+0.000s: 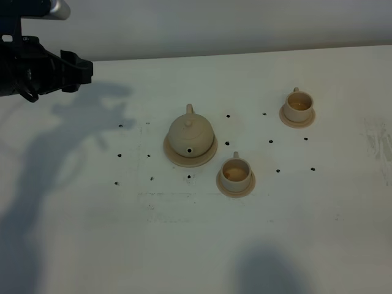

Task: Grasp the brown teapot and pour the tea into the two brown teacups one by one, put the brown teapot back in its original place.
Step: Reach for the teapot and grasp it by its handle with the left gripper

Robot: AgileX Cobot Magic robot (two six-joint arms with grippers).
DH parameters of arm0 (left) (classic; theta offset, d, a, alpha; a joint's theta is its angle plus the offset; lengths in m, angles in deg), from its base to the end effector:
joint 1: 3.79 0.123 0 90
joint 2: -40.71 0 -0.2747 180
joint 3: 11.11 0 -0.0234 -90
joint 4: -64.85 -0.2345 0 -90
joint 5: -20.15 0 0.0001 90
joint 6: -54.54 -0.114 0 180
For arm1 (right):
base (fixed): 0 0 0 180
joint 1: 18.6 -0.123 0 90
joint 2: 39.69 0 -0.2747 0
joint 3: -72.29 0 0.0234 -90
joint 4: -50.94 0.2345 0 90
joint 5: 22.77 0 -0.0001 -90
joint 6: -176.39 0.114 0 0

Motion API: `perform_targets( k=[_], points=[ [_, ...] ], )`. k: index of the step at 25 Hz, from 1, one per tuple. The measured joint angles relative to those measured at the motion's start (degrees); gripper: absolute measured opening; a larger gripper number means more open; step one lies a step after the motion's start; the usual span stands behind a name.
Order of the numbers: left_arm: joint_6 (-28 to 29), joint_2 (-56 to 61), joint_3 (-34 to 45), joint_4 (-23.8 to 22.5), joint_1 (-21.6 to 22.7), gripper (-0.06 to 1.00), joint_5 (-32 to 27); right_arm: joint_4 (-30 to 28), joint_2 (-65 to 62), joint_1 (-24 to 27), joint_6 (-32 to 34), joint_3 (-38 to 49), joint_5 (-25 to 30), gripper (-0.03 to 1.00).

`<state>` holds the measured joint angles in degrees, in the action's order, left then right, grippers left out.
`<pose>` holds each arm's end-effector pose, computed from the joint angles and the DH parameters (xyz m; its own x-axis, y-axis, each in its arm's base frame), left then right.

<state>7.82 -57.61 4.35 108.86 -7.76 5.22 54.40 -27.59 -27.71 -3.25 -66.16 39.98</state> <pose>0.3537 -0.0451 0.2579 -0.5520 0.1018 -0.8276 0.2511 0.9667 -0.0485 0.0073 0.0074 0.2878 -0.4451 -0.0370 -0.8947 -0.1906 0.9802 0.0542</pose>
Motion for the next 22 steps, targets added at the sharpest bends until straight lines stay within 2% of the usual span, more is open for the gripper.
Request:
perform_targets(
  k=[10, 14, 22],
  points=[
    [-0.2, -0.2, 0.0, -0.1, -0.4, 0.56, -0.3, -1.4, -4.4, 0.0, 1.0, 5.4, 1.2, 0.47],
    [-2.9, -0.3, -0.3, -0.1, -1.7, 0.56, 0.6, -1.3, -4.5, 0.0, 1.2, 5.4, 1.2, 0.47],
    [-4.6, -6.4, -7.5, -0.1, -3.5, 0.56, -0.4, -1.3, -4.5, 0.0, 1.5, 5.4, 1.2, 0.47]
  ],
)
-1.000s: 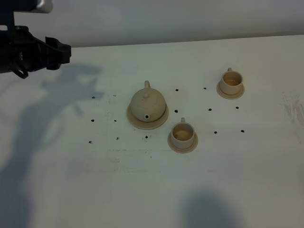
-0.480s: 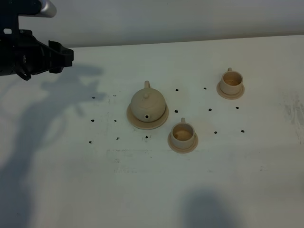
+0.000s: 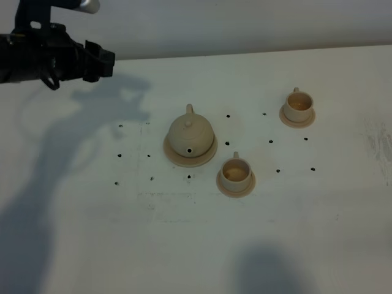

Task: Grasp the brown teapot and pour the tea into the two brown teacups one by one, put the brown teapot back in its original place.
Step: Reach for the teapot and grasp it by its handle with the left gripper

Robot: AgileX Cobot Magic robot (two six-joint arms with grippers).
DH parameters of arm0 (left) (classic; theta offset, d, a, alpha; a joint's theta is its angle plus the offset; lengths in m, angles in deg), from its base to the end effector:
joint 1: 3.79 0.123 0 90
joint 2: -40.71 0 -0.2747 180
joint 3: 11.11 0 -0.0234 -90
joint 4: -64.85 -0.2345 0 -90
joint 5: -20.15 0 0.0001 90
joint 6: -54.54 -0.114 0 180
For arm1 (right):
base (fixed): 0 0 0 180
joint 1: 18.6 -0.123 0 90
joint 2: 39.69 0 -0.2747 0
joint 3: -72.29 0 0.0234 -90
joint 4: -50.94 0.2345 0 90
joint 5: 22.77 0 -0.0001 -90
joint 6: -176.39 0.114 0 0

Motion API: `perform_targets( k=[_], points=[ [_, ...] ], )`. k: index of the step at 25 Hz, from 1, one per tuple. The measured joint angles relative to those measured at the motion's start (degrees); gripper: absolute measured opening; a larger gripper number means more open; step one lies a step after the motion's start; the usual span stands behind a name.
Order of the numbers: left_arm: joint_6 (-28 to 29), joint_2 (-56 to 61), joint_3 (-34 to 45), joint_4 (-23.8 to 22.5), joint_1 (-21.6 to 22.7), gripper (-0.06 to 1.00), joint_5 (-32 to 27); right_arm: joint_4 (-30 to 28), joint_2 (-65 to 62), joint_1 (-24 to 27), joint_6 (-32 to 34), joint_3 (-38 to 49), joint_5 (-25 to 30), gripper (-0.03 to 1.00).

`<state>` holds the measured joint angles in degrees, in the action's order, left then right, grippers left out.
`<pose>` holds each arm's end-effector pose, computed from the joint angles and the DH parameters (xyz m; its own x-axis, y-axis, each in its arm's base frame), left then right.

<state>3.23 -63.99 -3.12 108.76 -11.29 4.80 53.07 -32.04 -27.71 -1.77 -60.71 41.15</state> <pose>0.3820 -0.0715 0.2573 -0.5056 0.2121 -0.8363 0.3575 0.9337 0.0206 0.0048 0.0046 0.2598 -0.4805 -0.0280 -0.8766 -0.1641 0.9847 0.0585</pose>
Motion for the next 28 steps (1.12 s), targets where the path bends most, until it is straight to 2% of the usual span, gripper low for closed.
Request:
perform_targets(
  k=[5, 11, 14, 21, 28],
  points=[
    [0.0, -4.7, -4.3, 0.0, -0.3, 0.56, -0.4, 0.0, 0.0, 2.3, 0.0, 0.0, 0.0, 0.47],
    [-0.1, -8.2, -8.6, 0.0, -1.4, 0.56, -2.6, 0.0, 0.0, 11.0, 0.0, 0.0, 0.0, 0.47],
    [-0.1, -8.8, -8.7, 0.0, -1.9, 0.56, -3.5, 0.0, 0.0, 13.6, 0.0, 0.0, 0.0, 0.47],
    [0.3, -8.9, -8.9, 0.1, -3.4, 0.56, -3.8, 0.1, 0.0, 14.5, 0.0, 0.0, 0.0, 0.47],
    [0.4, -8.9, -9.2, 3.7, -5.7, 0.56, -3.7, 0.1, 0.0, 14.5, 0.0, 0.0, -0.1, 0.47]
  ],
)
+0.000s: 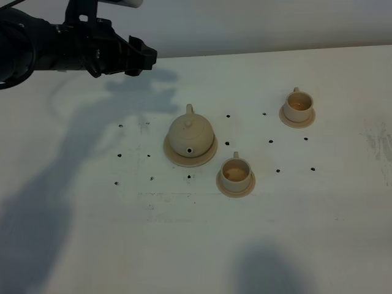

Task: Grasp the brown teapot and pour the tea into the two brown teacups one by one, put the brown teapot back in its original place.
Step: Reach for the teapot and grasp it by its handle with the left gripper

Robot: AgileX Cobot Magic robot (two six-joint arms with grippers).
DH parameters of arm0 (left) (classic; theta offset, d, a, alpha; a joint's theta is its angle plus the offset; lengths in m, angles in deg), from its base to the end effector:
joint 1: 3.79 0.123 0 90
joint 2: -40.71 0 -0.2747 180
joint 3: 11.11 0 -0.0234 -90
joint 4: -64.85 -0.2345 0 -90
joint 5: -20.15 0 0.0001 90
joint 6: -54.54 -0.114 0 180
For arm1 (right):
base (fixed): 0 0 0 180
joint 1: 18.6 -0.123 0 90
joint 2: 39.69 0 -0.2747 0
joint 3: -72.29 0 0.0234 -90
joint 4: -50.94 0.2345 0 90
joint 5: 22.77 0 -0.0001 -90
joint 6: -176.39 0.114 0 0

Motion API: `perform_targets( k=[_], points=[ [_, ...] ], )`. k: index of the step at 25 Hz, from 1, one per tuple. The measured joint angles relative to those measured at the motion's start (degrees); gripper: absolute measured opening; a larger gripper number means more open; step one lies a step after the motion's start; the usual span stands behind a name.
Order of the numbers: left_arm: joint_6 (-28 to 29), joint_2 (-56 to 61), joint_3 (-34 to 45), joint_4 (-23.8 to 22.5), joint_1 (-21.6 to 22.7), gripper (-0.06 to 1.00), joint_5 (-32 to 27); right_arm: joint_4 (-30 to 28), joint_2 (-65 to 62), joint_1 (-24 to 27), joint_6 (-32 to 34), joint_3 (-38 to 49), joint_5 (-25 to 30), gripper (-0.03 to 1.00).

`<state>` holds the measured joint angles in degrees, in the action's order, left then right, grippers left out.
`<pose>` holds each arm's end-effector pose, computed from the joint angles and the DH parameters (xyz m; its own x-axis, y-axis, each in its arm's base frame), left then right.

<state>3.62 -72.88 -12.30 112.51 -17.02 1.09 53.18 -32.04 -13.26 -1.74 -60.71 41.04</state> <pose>0.4081 -0.1243 0.2427 -0.5281 0.2088 -0.8231 0.4599 0.8852 -0.0705 0.0060 0.0035 0.2600 -0.4705 0.0940 -0.8774 0.0859 0.9945 0.0605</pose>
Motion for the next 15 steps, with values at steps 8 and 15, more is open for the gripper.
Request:
perform_targets(
  k=[8, 15],
  points=[
    [4.8, -4.1, -6.9, -0.1, -1.1, 0.56, -4.6, 0.0, 0.0, 0.0, 0.1, 0.0, 0.0, 0.47],
    [10.2, -10.1, -16.7, -5.3, -2.9, 0.55, -9.9, 0.0, 0.0, 0.0, 0.1, 0.0, 0.0, 0.47]
  ],
)
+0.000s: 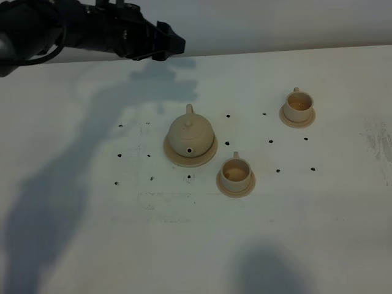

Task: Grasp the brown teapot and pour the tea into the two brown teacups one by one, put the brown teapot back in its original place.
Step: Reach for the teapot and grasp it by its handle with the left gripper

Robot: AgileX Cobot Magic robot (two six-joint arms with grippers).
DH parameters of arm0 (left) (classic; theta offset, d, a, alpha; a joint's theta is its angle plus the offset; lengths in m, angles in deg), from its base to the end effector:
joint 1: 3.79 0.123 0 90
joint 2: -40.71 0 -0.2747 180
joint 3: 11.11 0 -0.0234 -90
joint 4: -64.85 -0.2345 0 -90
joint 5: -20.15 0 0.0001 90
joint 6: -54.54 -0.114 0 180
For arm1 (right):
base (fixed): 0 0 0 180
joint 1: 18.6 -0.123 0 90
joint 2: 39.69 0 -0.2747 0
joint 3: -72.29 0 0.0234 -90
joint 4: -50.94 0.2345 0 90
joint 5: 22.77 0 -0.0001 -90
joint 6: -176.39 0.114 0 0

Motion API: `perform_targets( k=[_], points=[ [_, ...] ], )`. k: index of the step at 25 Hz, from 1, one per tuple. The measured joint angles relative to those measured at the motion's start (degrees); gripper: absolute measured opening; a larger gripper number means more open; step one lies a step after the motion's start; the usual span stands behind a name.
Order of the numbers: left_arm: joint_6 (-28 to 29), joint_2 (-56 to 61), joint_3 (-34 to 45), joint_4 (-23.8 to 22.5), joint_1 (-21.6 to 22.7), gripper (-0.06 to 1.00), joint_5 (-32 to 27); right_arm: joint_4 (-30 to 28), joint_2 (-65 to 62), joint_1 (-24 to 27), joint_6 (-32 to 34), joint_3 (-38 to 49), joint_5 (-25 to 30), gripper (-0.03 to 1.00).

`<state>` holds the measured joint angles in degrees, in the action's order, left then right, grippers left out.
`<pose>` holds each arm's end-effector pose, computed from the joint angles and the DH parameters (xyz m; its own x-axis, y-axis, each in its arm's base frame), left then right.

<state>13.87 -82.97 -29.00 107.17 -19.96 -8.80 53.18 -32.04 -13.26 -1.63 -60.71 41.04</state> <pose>0.4403 -0.1664 0.2438 -0.5725 0.2025 -0.7945 0.5314 0.8296 -0.1715 0.0060 0.0035 0.2600 -0.4703 0.0960 -0.8772 0.0868 0.9943 0.0622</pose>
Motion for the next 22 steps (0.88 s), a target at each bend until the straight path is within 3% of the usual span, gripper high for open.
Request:
perform_targets(
  k=[13, 22],
  points=[
    [10.7, -9.1, -9.8, -14.1, -2.7, 0.51, -2.0, 0.1, 0.0, 0.0, 0.1, 0.0, 0.0, 0.47],
    [14.3, -10.9, -10.1, -15.4, -4.3, 0.51, -3.4, 0.1, 0.0, 0.0, 0.1, 0.0, 0.0, 0.47]
  ],
)
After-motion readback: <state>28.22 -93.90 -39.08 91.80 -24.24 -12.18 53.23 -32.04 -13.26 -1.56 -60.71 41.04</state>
